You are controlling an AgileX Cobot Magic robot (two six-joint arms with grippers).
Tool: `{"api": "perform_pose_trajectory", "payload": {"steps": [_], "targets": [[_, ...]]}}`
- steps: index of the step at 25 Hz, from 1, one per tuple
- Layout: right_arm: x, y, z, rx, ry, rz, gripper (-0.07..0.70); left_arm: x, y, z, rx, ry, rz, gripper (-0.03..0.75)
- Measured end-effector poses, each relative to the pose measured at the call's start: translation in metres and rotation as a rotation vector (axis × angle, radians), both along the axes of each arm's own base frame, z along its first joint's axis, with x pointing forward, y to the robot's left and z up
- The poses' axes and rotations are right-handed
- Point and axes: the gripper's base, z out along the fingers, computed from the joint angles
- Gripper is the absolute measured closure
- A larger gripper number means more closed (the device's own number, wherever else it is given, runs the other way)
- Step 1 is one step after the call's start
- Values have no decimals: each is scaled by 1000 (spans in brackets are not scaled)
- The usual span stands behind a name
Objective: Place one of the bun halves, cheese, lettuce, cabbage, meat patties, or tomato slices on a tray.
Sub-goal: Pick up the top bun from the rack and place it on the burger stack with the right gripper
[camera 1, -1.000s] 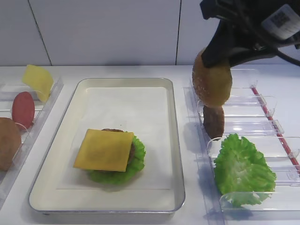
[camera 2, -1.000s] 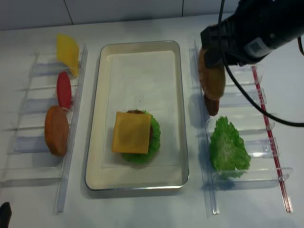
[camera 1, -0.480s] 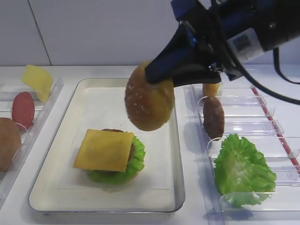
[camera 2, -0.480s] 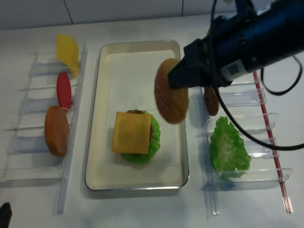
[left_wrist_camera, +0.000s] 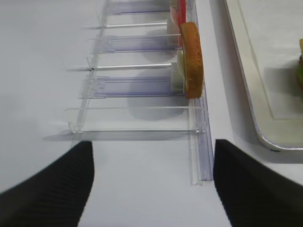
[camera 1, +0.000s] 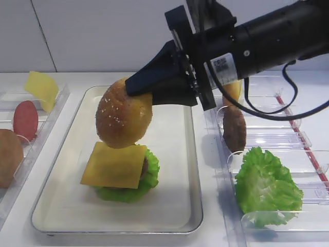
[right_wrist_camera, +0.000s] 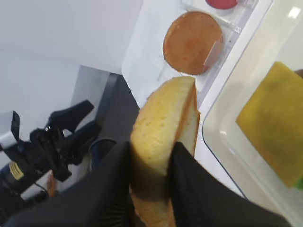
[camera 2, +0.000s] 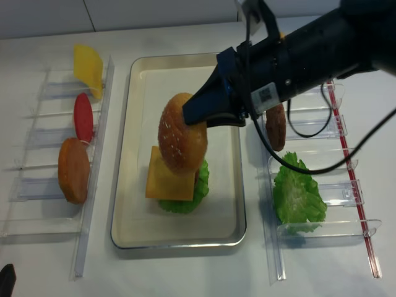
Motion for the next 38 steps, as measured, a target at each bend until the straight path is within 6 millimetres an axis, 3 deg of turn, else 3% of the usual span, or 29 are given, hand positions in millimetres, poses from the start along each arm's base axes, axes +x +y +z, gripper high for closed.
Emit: {"api": "perform_pose_trajectory", "payload": {"steps": [11, 17, 20, 38], "targets": [[27, 10, -48, 26, 141, -49, 403, 0, 0, 0, -4, 0, -3, 206], [23, 20, -49, 43, 144, -39, 403, 0, 0, 0, -4, 0, -3, 207], [23, 27, -58, 37, 163, -22, 403, 0, 0, 0, -4, 0, -3, 206], [28, 33, -81, 29, 211, -28, 404, 0, -1, 0, -6, 0, -4, 206]]}}
